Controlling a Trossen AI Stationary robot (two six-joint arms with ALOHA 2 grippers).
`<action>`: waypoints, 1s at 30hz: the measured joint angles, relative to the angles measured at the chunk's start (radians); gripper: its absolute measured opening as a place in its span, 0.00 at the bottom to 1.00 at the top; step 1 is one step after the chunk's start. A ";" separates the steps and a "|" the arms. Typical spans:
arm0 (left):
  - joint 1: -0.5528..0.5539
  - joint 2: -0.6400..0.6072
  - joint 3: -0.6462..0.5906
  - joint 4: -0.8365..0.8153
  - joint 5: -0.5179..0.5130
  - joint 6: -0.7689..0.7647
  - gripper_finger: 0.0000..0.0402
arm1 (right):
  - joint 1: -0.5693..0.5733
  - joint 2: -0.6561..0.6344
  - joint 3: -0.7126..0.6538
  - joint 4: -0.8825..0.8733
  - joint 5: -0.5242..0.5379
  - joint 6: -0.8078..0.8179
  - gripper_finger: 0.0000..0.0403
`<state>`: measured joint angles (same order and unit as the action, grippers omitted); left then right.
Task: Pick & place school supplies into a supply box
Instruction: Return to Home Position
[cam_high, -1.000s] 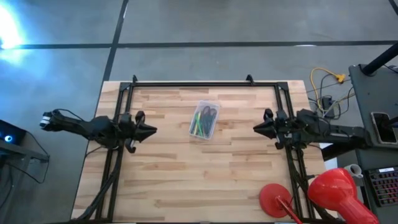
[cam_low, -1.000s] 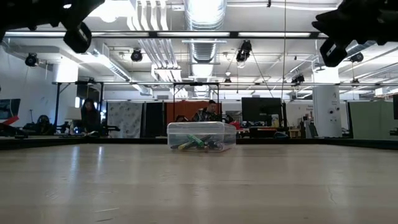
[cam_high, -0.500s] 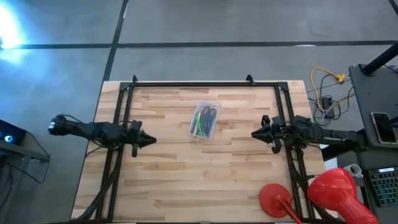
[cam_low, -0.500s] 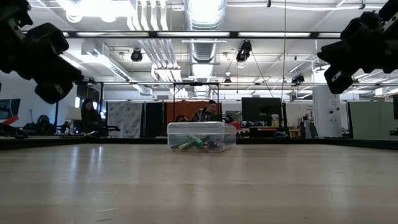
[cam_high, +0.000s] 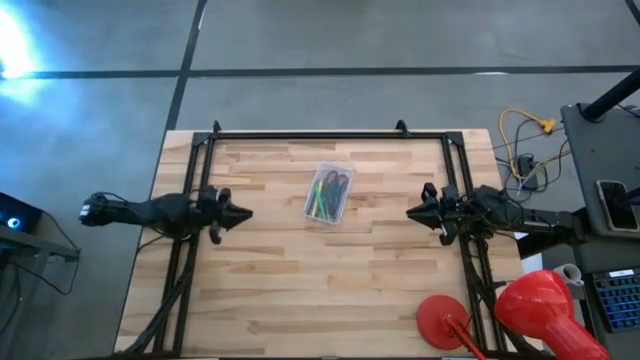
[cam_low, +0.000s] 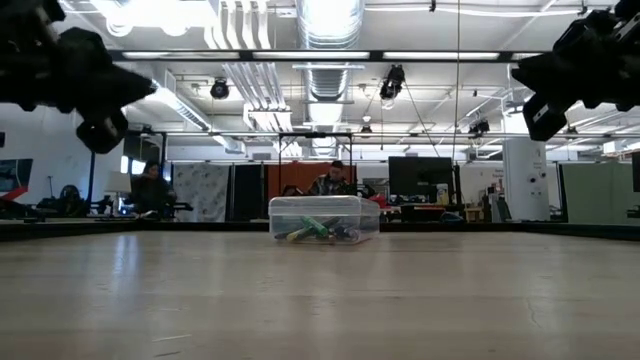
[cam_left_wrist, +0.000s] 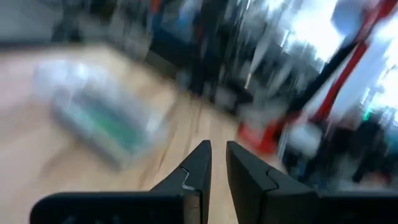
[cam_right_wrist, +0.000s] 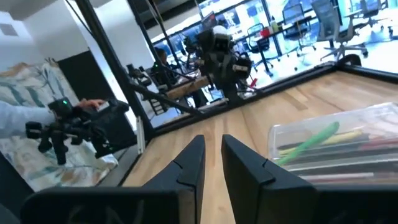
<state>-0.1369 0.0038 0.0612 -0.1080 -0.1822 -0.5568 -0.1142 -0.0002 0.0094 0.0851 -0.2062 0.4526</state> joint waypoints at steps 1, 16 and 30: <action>0.020 -0.001 -0.027 0.086 -0.001 0.000 0.08 | 0.000 0.000 0.000 -0.007 0.002 0.000 0.12; 0.325 0.021 -0.051 0.152 0.001 -0.003 0.08 | 0.001 0.000 0.000 0.000 0.004 0.000 0.12; 0.323 0.195 -0.050 0.151 0.001 -0.003 0.08 | 0.000 0.021 0.000 0.001 0.004 0.000 0.12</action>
<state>0.1864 0.1991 0.0109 0.0425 -0.1813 -0.5601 -0.1139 0.0208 0.0093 0.0860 -0.2024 0.4530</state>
